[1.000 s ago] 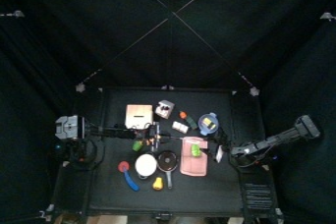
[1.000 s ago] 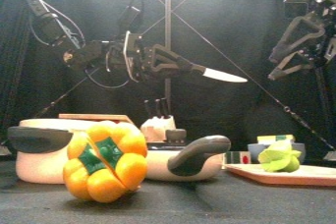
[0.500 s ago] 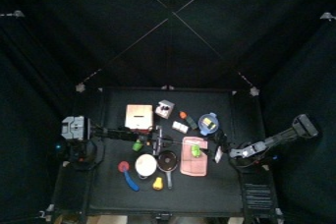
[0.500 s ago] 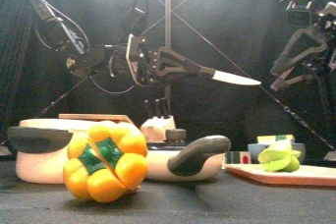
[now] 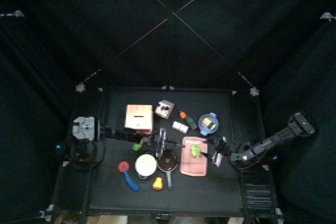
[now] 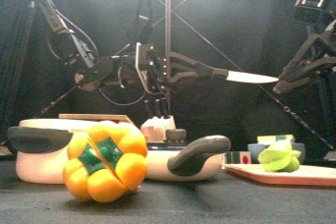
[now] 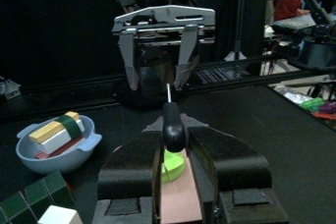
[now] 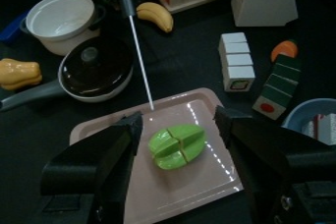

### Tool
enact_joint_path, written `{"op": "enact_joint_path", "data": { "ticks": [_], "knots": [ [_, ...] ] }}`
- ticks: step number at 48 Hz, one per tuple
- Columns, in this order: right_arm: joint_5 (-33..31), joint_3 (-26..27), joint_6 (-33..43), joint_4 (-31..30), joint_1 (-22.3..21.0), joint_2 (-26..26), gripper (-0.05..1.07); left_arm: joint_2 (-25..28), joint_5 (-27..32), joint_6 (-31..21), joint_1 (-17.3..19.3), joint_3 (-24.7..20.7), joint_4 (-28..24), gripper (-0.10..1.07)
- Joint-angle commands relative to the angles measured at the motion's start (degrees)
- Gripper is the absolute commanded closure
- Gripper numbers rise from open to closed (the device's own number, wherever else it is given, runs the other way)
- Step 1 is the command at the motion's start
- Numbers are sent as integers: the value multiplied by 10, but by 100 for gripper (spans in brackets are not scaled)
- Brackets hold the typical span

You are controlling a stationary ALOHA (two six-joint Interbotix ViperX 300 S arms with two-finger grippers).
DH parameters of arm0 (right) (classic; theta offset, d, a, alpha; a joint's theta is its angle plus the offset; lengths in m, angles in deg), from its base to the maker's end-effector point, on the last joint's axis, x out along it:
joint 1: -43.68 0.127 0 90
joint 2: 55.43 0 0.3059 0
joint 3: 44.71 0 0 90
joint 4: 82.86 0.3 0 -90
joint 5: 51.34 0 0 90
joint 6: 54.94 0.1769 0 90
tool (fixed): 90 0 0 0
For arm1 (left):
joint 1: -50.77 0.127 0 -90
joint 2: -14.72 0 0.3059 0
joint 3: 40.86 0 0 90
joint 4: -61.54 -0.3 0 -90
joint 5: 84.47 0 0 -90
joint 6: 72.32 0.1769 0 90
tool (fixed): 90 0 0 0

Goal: Grab pairing knife with other hand

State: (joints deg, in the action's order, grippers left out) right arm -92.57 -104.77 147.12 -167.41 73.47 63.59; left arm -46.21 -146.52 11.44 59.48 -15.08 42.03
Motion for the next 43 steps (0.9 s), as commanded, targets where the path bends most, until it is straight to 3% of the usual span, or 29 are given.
{"op": "enact_joint_path", "data": {
  "ticks": [1, 12, 28, 43],
  "knots": [
    [-13, -4, 8, -9, 7, 8, 10, -7, -6, 0, 1, -10, 15, 41],
    [-7, 8, 4, -10, 10, 4, 13, 0, -6, 0, -3, -21, 30, 41],
    [5, 17, 2, -7, 6, -7, 28, 10, -6, 0, -4, -32, 40, 41],
    [29, 25, 0, -20, -19, -8, 28, 13, -8, 1, -5, -32, 38, 41]
  ]
}}
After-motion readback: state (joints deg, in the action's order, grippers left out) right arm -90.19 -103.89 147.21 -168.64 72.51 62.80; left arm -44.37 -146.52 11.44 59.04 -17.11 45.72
